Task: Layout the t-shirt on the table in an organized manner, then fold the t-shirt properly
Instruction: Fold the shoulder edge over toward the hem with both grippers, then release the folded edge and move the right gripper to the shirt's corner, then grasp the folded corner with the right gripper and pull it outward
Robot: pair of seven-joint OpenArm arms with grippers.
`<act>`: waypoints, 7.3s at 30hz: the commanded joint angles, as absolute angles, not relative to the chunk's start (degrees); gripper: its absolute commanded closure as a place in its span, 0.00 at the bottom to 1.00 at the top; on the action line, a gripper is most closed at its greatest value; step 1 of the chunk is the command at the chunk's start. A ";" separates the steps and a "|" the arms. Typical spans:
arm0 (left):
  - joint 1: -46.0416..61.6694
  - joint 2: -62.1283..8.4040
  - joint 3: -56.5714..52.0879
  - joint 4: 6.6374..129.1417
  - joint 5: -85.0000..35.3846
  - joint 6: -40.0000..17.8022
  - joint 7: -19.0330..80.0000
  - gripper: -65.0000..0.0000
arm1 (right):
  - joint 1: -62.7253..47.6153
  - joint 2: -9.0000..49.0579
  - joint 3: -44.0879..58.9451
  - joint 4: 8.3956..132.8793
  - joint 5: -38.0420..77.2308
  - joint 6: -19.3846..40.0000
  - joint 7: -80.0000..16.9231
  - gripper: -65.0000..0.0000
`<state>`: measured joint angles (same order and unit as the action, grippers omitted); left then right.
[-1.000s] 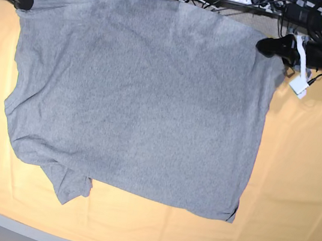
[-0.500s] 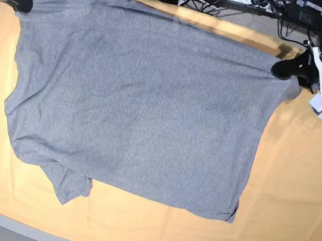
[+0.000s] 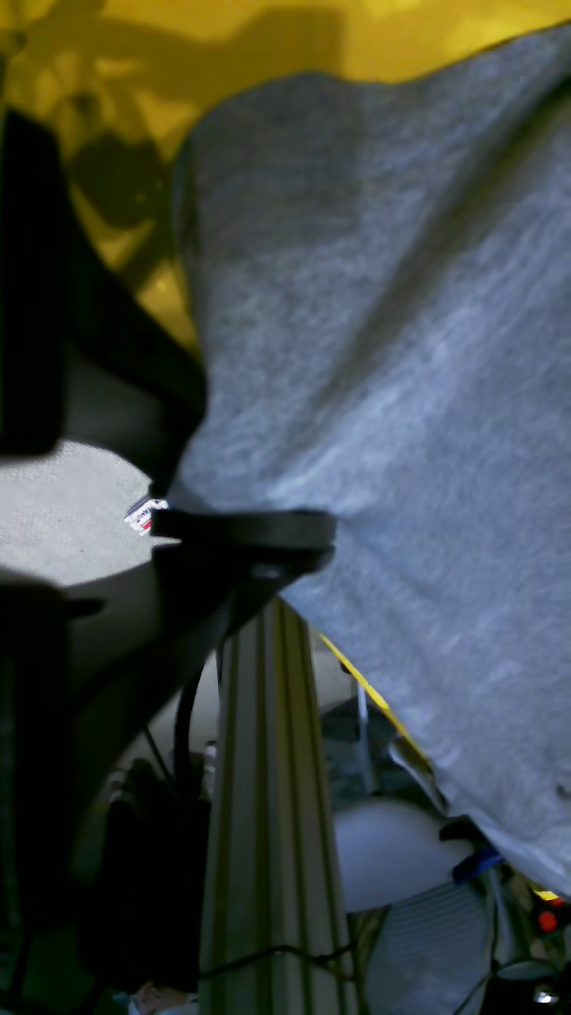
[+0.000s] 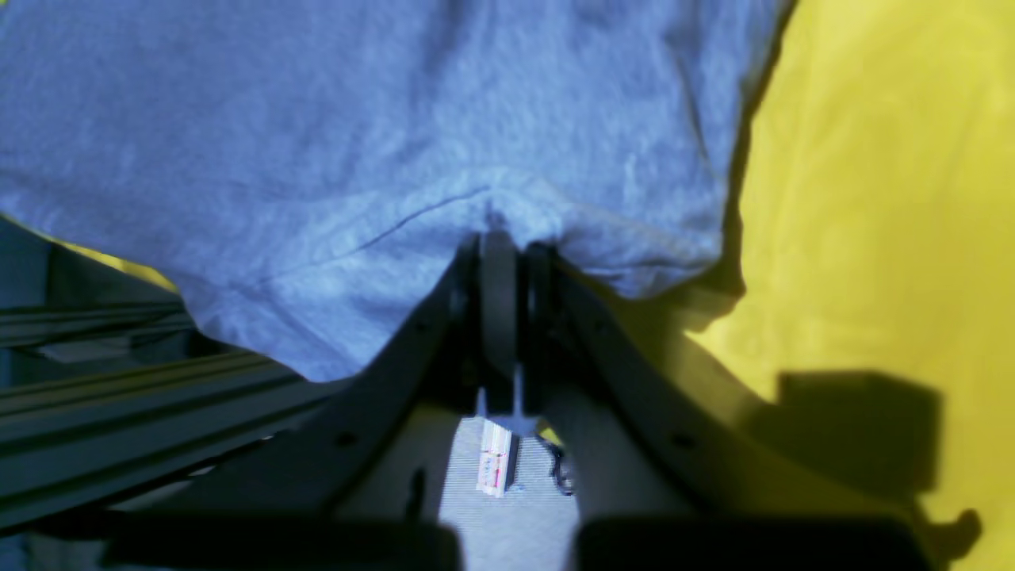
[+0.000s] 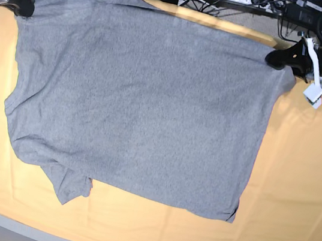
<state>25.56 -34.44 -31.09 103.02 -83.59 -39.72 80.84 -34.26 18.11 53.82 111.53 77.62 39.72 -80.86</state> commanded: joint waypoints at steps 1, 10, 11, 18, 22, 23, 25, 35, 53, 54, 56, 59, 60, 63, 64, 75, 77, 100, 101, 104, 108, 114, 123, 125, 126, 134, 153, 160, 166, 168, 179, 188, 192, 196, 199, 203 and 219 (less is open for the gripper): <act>25.34 -35.59 -31.51 103.79 -85.00 -40.00 80.00 1.00 | -34.46 19.20 54.37 113.21 79.02 40.00 -80.00 1.00; 17.43 -35.09 -31.51 103.77 -85.00 -40.00 76.27 1.00 | -33.19 19.22 54.02 113.86 72.95 40.00 -75.11 1.00; 16.01 -35.09 -31.51 103.77 -85.00 -40.00 76.27 1.00 | -32.40 19.22 53.71 113.86 72.07 40.00 -75.07 1.00; 11.79 -35.05 -31.51 103.74 -82.50 -40.00 73.01 1.00 | -27.24 19.22 49.06 113.84 63.92 40.00 -71.29 1.00; 11.68 -35.07 -31.51 103.72 -77.95 -40.00 69.82 1.00 | -24.84 19.22 46.50 113.84 57.71 40.00 -68.29 1.00; 11.70 -35.05 -31.51 103.70 -76.93 -40.00 69.19 1.00 | -24.49 19.22 46.22 113.84 56.49 40.00 -67.13 1.00; 11.68 -35.07 -31.51 103.31 -76.51 -40.00 68.71 1.00 | -24.01 19.22 46.06 113.84 54.94 40.00 -65.56 1.00; 10.70 -32.45 -30.89 100.09 -76.64 -40.00 66.85 1.00 | -22.48 19.20 46.02 112.25 53.54 40.00 -63.59 1.00; 2.83 -31.24 -20.25 100.05 -61.76 -40.00 61.14 1.00 | -19.05 19.22 43.46 109.27 50.48 40.00 -62.48 1.00; 2.81 -31.27 -20.25 100.05 -61.14 -40.00 60.60 1.00 | -19.03 19.25 43.46 109.27 50.48 40.00 -62.43 1.00; 2.81 -31.27 -20.25 100.05 -59.40 -40.00 58.15 1.00 | -18.57 19.25 43.46 109.27 50.13 40.00 -62.17 1.00; 2.81 -31.27 -20.25 100.05 -57.95 -40.00 56.71 1.00 | -18.09 19.25 43.46 109.27 47.92 40.00 -61.23 1.00; 2.81 -31.27 -20.25 100.05 -57.39 -40.00 56.71 1.00 | -18.09 19.25 43.46 109.27 47.70 40.00 -60.99 1.00; 2.81 -31.29 -20.25 100.05 -57.21 -40.00 56.73 1.00 | -18.11 19.25 43.46 109.27 47.77 40.00 -61.01 1.00; 2.83 -31.27 -20.23 100.05 -57.21 -40.00 56.73 1.00 | -18.11 19.25 43.46 109.27 47.75 40.00 -61.01 1.00; 0.75 -35.31 -20.27 100.05 -57.63 -39.68 56.62 0.23 | -17.96 24.03 44.51 109.27 50.65 39.86 -62.28 0.40; 0.62 -36.25 -20.27 100.05 -57.60 -38.92 56.62 0.24 | -17.96 24.34 46.44 109.45 56.42 40.00 -65.30 0.40; 0.62 -36.51 -20.27 100.05 -57.67 -38.92 57.87 0.24 | -28.08 7.81 52.49 109.45 72.64 40.00 -78.26 0.40; 0.60 -36.51 -20.27 100.05 -57.67 -38.92 57.87 0.24 | -28.08 7.46 52.49 109.43 71.66 40.00 -77.69 0.40; 0.62 -36.51 -20.27 100.05 -57.65 -38.87 58.00 0.24 | -28.08 7.14 52.49 109.43 64.23 40.00 -73.41 0.40; 0.64 -36.53 -20.27 100.05 -57.67 -38.70 59.16 0.24 | -28.08 6.76 52.49 109.43 58.83 37.76 -70.65 0.40; 0.62 -36.51 -20.27 100.05 -58.83 -38.72 59.57 0.24 | -28.08 4.75 50.09 106.08 56.71 36.29 -68.45 0.40; 0.62 -36.51 -20.27 100.05 -59.22 -38.72 59.57 0.24 | -27.99 4.58 47.97 101.03 62.52 39.13 -72.23 0.40; 0.62 -36.51 -20.27 100.05 -59.59 -38.72 59.57 0.24 | -28.08 4.58 47.97 101.03 66.89 40.00 -75.16 0.40; 0.62 -36.51 -20.27 100.05 -59.90 -38.74 59.57 0.24 | -28.08 4.58 47.97 101.03 68.73 40.00 -76.20 0.40; 0.60 -36.49 -20.27 100.05 -60.49 -38.74 59.57 0.24 | -27.75 4.64 47.97 101.06 70.72 40.00 -76.71 0.92; 0.62 -36.49 -20.27 100.05 -60.69 -38.74 59.59 0.24 | -19.59 10.48 47.83 117.60 76.51 40.00 -76.95 1.00; 0.62 -36.47 -20.27 100.05 -60.69 -38.76 59.57 0.24 | -11.66 13.47 38.09 117.58 70.59 40.00 -75.50 1.00; 0.62 -36.47 -20.27 100.05 -60.69 -38.76 59.59 0.24 | -7.25 13.52 28.27 117.51 53.49 40.00 -66.30 1.00; 0.62 -36.47 -20.27 100.05 -60.69 -38.76 59.57 0.24 | -6.00 13.52 25.69 116.84 49.25 40.00 -64.45 1.00; 0.62 -36.18 -20.27 100.05 -60.60 -38.76 59.59 0.24 | 1.48 13.54 22.92 100.14 38.22 40.00 -58.57 1.00; 0.62 -36.18 -20.27 100.05 -60.25 -38.76 59.59 0.24 | 6.50 13.52 22.92 95.98 26.57 30.79 -56.12 1.00; 0.62 -36.18 -20.27 100.05 -60.27 -38.76 59.57 0.24 | 6.50 13.47 22.92 95.98 23.27 26.44 -55.86 1.00; 0.60 -36.18 -20.27 100.05 -60.27 -38.76 59.57 0.24 | 6.50 13.34 22.92 95.98 20.69 22.81 -55.94 0.97; 0.60 -36.18 -20.27 100.05 -60.25 -38.76 59.55 0.24 | 6.52 13.37 22.92 95.96 20.71 21.78 -56.10 0.76; 0.58 -36.18 -21.21 100.05 -60.27 -38.70 59.55 0.24 | 6.70 14.13 22.92 96.16 21.37 22.15 -56.10 0.42; 0.84 -36.21 -30.55 100.05 -60.07 -35.27 62.22 0.24 | -8.03 20.14 37.08 110.59 37.89 30.98 -63.55 0.42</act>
